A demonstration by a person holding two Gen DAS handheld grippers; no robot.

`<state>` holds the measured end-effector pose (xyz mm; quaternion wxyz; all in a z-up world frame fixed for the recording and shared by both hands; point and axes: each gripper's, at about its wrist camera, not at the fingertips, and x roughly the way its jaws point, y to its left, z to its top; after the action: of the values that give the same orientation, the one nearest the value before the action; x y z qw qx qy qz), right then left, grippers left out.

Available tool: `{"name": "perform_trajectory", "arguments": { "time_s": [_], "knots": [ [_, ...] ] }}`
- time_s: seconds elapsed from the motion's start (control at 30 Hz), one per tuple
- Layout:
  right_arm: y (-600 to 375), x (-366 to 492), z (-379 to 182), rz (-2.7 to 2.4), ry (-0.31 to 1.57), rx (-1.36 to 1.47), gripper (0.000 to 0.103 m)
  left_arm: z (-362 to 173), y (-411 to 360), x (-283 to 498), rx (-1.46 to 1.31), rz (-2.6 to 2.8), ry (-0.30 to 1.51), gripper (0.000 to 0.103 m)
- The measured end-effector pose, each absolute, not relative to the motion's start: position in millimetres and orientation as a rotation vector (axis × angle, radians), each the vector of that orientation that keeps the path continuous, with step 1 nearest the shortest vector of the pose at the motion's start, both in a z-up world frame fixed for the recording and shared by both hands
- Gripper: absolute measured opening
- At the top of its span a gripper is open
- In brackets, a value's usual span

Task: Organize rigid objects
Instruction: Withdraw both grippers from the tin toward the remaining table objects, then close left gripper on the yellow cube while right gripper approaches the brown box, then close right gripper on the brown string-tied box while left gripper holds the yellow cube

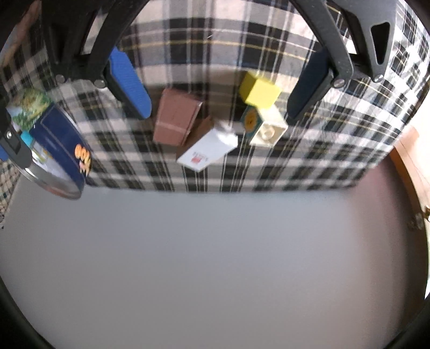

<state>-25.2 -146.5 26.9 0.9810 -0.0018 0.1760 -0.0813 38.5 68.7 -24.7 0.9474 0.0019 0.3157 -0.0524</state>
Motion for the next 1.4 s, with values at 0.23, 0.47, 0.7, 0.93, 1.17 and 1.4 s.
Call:
{"name": "perform_trajectory", "arguments": {
  "time_s": [0.23,0.47,0.7,0.93,1.17,1.4],
  "knots": [
    [-115.0,-9.8,20.3,-0.106,0.415,-0.013,0.094,-38.6,98.1,54.3,-0.018,-0.138,0.761,0.099],
    [-91.1,13.8,6.9,-0.051,0.519,0.006,0.094,-60.0,107.3,77.1,-0.074,-0.177,0.906,0.078],
    [-90.3,32.6,-4.2,-0.031,0.615,0.079,0.094,-59.7,112.5,78.0,-0.044,-0.167,0.894,0.045],
    [-78.8,45.9,-13.0,-0.014,0.67,0.074,0.094,-57.1,121.4,73.5,-0.013,-0.157,0.891,0.028],
    [-56.2,62.5,-23.0,0.018,0.731,0.075,0.094,-32.1,157.7,62.1,-0.158,-0.125,0.787,0.028],
    [-20.9,95.8,-47.1,0.027,0.879,0.063,0.092,-25.3,176.2,60.4,-0.241,-0.051,0.733,0.028]
  ]
}}
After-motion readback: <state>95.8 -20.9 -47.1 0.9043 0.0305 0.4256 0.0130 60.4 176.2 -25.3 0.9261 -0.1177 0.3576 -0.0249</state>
